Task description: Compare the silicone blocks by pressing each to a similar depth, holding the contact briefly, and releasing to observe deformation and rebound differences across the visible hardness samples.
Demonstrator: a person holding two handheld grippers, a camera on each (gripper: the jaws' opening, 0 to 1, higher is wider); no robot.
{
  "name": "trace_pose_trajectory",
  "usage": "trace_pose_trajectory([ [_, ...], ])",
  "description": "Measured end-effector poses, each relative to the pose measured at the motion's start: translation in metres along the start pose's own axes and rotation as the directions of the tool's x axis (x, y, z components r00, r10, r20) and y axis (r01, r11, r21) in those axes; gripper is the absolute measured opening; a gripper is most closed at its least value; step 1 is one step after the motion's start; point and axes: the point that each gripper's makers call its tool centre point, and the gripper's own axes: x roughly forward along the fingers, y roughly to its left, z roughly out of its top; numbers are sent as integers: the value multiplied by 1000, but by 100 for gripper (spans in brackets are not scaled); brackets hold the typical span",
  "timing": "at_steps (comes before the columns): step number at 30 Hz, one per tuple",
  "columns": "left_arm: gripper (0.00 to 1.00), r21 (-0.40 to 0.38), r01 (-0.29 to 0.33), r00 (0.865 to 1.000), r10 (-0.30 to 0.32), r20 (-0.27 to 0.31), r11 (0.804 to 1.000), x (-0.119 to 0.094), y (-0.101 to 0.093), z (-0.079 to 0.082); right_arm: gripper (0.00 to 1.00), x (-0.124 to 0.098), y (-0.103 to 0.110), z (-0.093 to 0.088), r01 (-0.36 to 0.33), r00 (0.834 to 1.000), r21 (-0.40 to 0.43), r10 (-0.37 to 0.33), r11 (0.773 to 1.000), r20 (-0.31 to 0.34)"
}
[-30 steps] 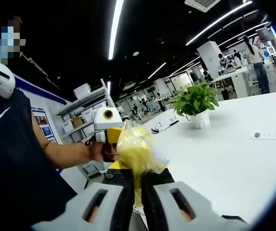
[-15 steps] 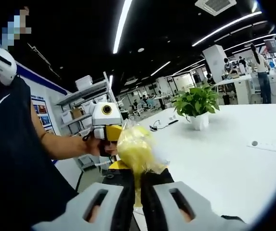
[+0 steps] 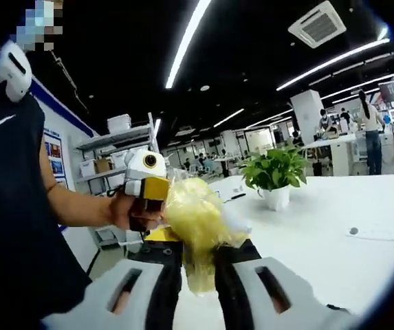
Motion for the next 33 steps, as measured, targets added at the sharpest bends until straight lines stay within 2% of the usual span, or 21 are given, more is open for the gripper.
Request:
trace_pose_trajectory([
  [1, 0, -25, 14, 1000, -14, 4, 1000, 0, -2, 1, 27, 0, 1, 1, -6, 1000, 0, 6, 1000, 11],
  [3, 0, -28, 11, 1000, -11, 9, 1000, -1, -1, 2, 33, 1, 3, 0, -13, 1000, 8, 13, 1000, 3],
  [4, 0, -24, 8, 1000, -8, 10, 1000, -1, -1, 3, 37, 1, 0, -4, 11, 1000, -25, -12, 1000, -12],
  [6, 0, -17, 7, 1000, -7, 10, 1000, -3, 0, 4, 47, 1, -3, -6, 22, 1000, -11, -22, 1000, -13],
  [10, 0, -13, -4, 1000, 4, 9, 1000, -4, 4, 7, 83, -3, -17, -6, 104, 995, 17, -104, 994, -6],
  [11, 0, -14, -6, 1000, 6, 12, 1000, -3, 5, 7, 88, -6, -25, -9, 151, 988, 7, -150, 989, -27],
  [13, 0, -12, -7, 1000, 8, 14, 1000, -3, 4, 8, 96, -9, -33, -9, 194, 981, -19, -194, 981, -27],
  [23, 0, -22, -4, 1000, 5, 22, 1000, -1, 1, 9, 97, -27, -52, 1, 272, 962, -9, -272, 962, 9],
  [25, 0, -31, -8, 1000, 9, 20, 999, -2, 2, 8, 97, -34, -59, 1, 312, 950, -34, -312, 949, 9],
  [27, 0, -39, -17, 1000, 18, 23, 999, -3, 5, 8, 97, -40, -61, -1, 319, 948, -46, -319, 947, 5],
  [29, 0, -50, -28, 999, 30, 28, 998, -5, 9, 8, 97, -50, -67, -4, 344, 939, -56, -344, 937, 2],
  [31, 0, -59, -37, 999, 39, 31, 998, -7, 13, 8, 97, -64, -72, -9, 372, 928, -80, -373, 925, 1],
  [33, 0, -70, -45, 998, 48, 34, 996, -9, 15, 7, 97, -80, -77, -20, 403, 913, -97, -407, 910, -32],
])
